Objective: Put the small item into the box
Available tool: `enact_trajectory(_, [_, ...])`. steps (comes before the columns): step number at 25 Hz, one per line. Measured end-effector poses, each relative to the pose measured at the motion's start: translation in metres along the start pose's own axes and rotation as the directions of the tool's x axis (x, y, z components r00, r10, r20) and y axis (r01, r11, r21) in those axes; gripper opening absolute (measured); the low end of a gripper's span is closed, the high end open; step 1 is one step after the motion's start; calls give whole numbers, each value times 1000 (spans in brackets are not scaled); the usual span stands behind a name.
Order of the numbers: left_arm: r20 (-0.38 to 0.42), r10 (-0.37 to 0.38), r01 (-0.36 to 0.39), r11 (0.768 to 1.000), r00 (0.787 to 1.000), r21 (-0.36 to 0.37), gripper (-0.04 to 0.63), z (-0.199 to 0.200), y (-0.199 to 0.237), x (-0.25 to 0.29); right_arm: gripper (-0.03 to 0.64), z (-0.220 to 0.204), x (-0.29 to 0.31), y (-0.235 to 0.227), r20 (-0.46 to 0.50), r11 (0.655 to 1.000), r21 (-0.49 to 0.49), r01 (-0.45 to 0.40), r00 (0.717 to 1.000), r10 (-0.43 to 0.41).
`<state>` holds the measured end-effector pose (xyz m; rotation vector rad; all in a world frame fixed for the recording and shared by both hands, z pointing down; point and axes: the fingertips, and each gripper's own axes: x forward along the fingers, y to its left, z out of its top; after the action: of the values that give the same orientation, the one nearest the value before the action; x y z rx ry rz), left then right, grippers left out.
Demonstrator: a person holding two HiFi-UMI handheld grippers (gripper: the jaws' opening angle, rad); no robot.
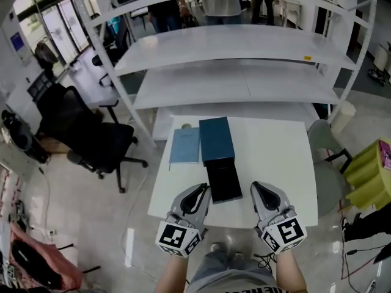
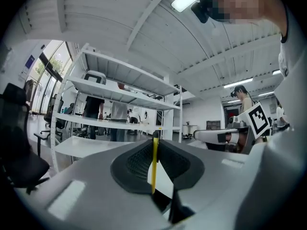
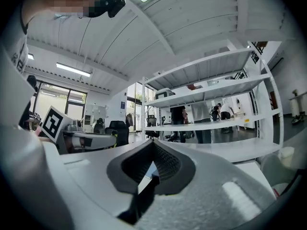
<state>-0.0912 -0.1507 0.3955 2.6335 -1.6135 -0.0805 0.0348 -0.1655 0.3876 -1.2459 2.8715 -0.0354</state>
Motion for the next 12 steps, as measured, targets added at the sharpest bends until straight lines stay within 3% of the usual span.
enact_trajectory(12, [-102,-71,65,996,992,-63,60,-41,23,39,3,-15,15,-9,-43,998,22,65,997,-64])
